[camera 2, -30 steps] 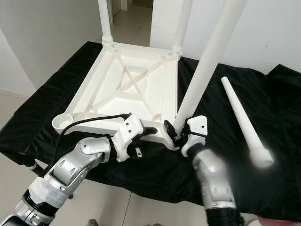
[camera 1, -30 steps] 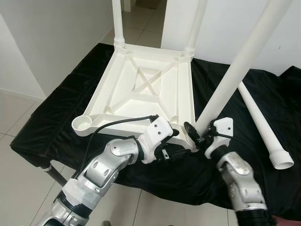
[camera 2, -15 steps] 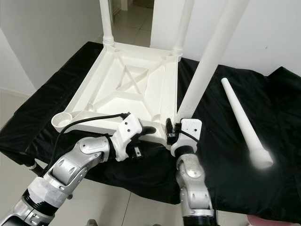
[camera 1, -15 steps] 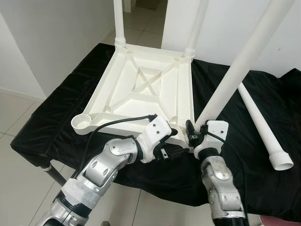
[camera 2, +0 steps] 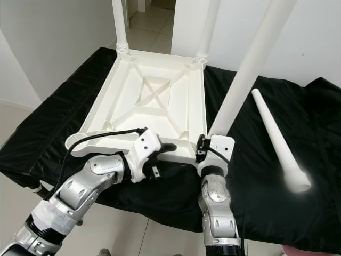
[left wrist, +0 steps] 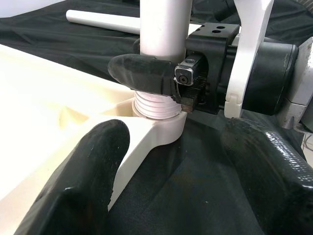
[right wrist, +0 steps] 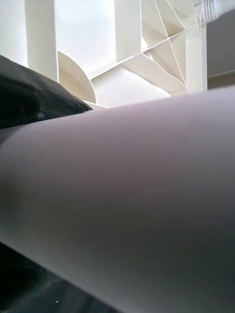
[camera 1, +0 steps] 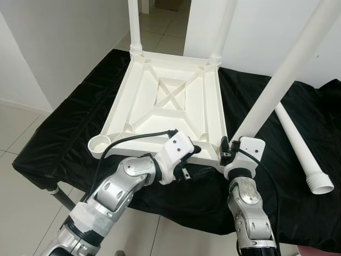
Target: Building children table
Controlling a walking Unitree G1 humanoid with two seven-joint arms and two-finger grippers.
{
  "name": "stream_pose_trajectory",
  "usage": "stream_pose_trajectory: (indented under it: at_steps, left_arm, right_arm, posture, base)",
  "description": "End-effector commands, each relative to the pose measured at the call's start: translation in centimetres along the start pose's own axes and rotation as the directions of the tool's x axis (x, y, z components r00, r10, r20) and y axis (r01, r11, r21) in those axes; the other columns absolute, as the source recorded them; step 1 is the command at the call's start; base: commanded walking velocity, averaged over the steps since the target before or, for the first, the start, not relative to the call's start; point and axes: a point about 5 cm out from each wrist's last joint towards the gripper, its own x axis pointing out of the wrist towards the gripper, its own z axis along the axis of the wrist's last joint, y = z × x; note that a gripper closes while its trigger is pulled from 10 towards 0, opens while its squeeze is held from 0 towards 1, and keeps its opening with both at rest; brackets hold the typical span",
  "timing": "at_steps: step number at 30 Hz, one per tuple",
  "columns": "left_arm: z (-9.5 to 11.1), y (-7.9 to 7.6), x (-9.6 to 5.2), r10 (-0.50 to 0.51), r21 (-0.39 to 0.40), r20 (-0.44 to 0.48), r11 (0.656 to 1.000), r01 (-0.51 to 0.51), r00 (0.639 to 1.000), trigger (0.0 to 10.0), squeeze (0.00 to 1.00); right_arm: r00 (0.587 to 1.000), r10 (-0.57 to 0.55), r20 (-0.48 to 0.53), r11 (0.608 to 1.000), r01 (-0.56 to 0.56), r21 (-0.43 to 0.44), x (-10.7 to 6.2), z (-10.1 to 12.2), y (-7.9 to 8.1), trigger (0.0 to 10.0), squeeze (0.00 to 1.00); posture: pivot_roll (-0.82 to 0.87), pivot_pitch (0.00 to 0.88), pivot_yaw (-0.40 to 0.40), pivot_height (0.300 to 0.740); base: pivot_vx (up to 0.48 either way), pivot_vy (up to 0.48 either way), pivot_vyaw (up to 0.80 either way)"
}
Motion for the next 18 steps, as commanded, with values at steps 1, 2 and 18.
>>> stream_pose_trajectory:
  at_steps: [1,2,18]
  left_arm:
    - [-0.2,0.0,0.0,-0.026,0.011,-0.014,1.0,0.026,1.0,10.0,0.0]
    - [-0.2,0.0,0.0,-0.027,0.013,-0.013,1.0,0.027,1.0,10.0,0.0]
    - [0.2,1.5,-0.5,0.041,0.034,0.003,0.999,-0.041,0.999,10.0,0.0]
  right_arm:
    - [0.998,-0.049,-0.039,0.999,0.049,0.019,-0.4,-0.9,-0.3,10.0,0.0]
    - [0.999,-0.046,-0.029,0.999,0.047,0.021,-0.4,-0.7,-0.4,10.0,1.0]
    - [0.991,0.063,0.117,0.998,-0.064,-0.003,-2.4,0.6,-1.3,10.0,0.0]
  posture:
    - [-0.02,0.05,-0.052,0.74]
    - [-0.02,0.05,-0.052,0.74]
    - [-0.03,0.055,-0.048,0.74]
  base:
    - [0.0,0.0,0.0]
    - [0.0,0.0,0.0]
    - [0.0,0.0,0.0]
